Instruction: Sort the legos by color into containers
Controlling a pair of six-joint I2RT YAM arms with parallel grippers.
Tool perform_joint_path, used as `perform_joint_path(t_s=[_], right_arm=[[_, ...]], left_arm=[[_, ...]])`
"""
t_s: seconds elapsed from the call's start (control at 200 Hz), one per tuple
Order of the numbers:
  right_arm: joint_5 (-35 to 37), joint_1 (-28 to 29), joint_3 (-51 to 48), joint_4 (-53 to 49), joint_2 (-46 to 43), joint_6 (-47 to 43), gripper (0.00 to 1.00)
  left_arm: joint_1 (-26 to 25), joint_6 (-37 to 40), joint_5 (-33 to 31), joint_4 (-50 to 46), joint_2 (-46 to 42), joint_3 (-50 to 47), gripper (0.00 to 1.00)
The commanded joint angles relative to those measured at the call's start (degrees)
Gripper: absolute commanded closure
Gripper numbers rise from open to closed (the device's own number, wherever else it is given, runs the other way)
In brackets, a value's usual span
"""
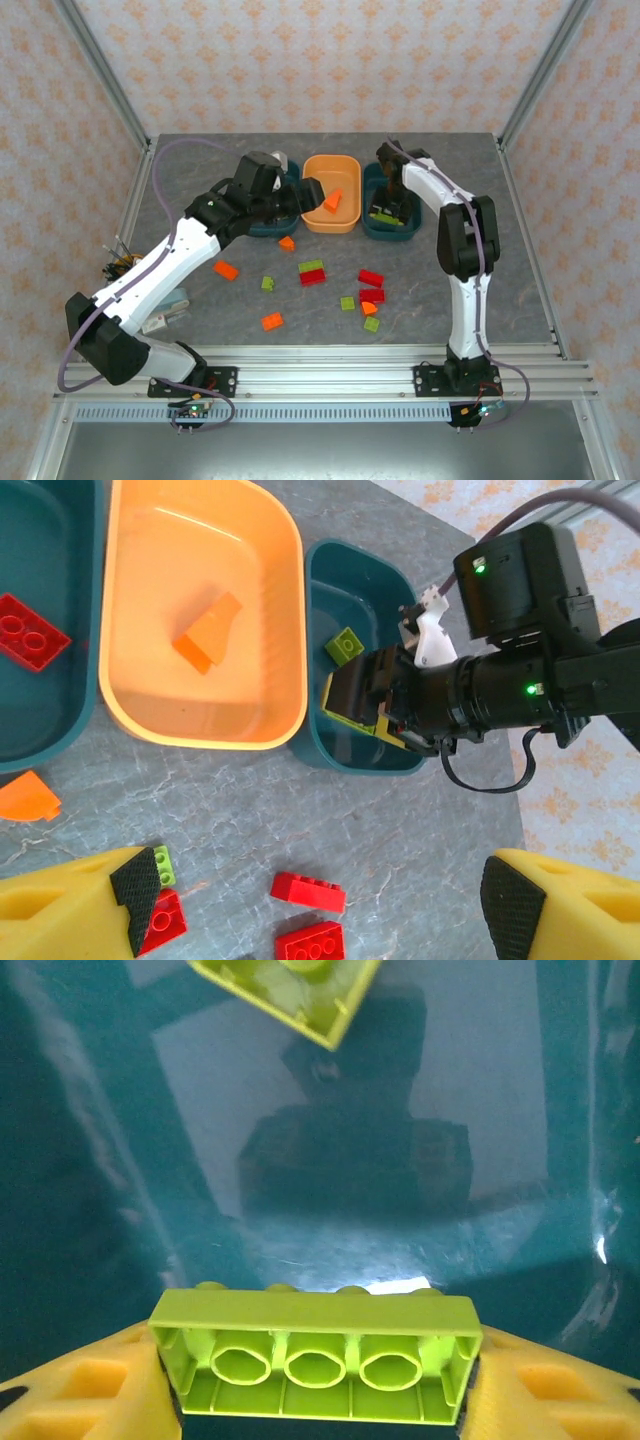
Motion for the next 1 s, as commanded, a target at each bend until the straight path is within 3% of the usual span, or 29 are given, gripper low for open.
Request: perform_joint_path(t_s=[0.0,0.265,0.375,0.49,0.661,0.841,0.996], right_arm=[[0.2,-0.4,1.2,-3.6,0.6,-1.2,0.37],[1.0,-0.4,3.4,-4.7,-1.4,-2.6,0.26],[1.4,0.0,3.6,-4.5,-6.0,-2.7,0.25],[-0.2,1.6,-0.5,-0.5,-12.8,-3.3,0.25],[-8.9,11.9,-16.4,18.7,-27.7,-8.1,0.25],[-13.3,24.8,-34.8,44.8,-39.9,-7.7,0.25],[-11.2,29.7,-38.1,48.5,-40.5,-4.8,0.26]], left_arm=[[0.5,-0.8,-3.8,-5.1,-0.6,1.2,0.14],[1.0,-2.6,-10.7,-14.2,-3.6,-3.0,0.14],[4.6,-6.8,-13.0,-20.1,-5.1,-6.6,0.16],[11.4,-10.1,-10.6,-21.6,-5.5,-12.1,0.17],[20.1,-13.8,-8.0,-20.4,0.7,-16.9,0.20],[22.7,-18.2,-9.4,-17.3,6.9,-19.0,0.22],[23.5,-21.0,-8.9,-14.0,10.6,-20.5,0.23]])
